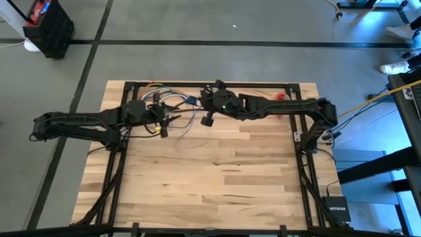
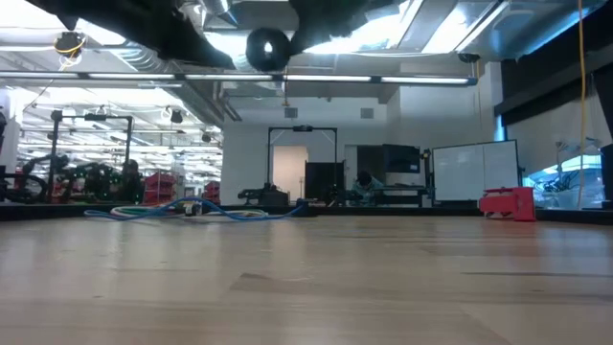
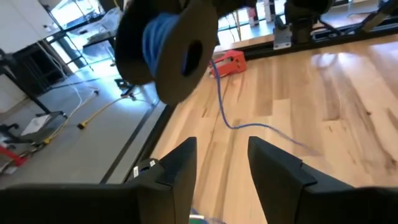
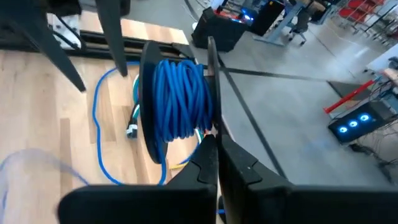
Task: Coil cords
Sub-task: Coil the blue wire onto the black spool
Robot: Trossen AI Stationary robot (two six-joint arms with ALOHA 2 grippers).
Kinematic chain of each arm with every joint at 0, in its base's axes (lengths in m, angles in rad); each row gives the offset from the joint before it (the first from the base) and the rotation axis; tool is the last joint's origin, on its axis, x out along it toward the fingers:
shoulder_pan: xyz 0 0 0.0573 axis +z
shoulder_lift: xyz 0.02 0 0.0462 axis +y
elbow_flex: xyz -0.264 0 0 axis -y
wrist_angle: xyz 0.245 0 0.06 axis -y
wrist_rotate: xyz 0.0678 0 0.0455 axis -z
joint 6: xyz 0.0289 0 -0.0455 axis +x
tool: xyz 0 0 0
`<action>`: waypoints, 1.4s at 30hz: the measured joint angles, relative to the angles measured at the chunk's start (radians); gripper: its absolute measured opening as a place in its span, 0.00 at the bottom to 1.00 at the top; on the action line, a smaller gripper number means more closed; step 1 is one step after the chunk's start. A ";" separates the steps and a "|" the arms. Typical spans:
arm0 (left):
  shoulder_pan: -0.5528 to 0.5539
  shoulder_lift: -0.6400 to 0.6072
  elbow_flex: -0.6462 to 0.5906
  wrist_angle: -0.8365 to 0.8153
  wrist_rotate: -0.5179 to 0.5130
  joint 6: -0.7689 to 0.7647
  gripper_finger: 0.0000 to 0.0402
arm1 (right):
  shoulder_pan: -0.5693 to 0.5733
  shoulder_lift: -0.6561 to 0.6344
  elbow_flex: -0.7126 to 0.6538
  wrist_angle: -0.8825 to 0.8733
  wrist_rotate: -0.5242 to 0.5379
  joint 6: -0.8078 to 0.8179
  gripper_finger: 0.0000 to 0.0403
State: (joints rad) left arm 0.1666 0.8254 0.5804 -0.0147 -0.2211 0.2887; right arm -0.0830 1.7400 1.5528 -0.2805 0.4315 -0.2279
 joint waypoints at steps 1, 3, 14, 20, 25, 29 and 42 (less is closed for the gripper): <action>0.003 0.003 0.000 -0.003 0.000 0.000 0.34 | -0.008 -0.012 -0.043 0.052 -0.020 0.009 0.00; 0.006 0.014 0.000 -0.005 0.000 0.000 0.34 | -0.028 -0.037 -0.134 0.178 -0.078 0.017 0.00; 0.006 0.166 -0.001 0.025 0.002 0.056 0.33 | -0.048 -0.091 -0.325 0.542 -0.234 0.008 0.00; 0.025 0.295 -0.001 0.108 0.140 0.060 0.33 | -0.045 -0.095 -0.325 0.542 -0.223 0.004 0.01; 0.064 0.349 -0.001 0.149 0.159 0.059 0.33 | -0.029 -0.093 -0.325 0.530 -0.198 0.009 0.01; 0.107 0.364 -0.001 0.200 0.228 0.025 0.33 | -0.025 -0.093 -0.325 0.530 -0.188 -0.005 0.01; 0.188 0.385 -0.178 0.651 0.382 -0.006 0.33 | -0.022 -0.092 -0.325 0.520 -0.188 -0.011 0.00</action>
State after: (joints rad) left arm 0.3550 1.2103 0.4026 0.6360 0.1606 0.2822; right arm -0.1051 1.6482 1.2278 0.2394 0.2436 -0.2386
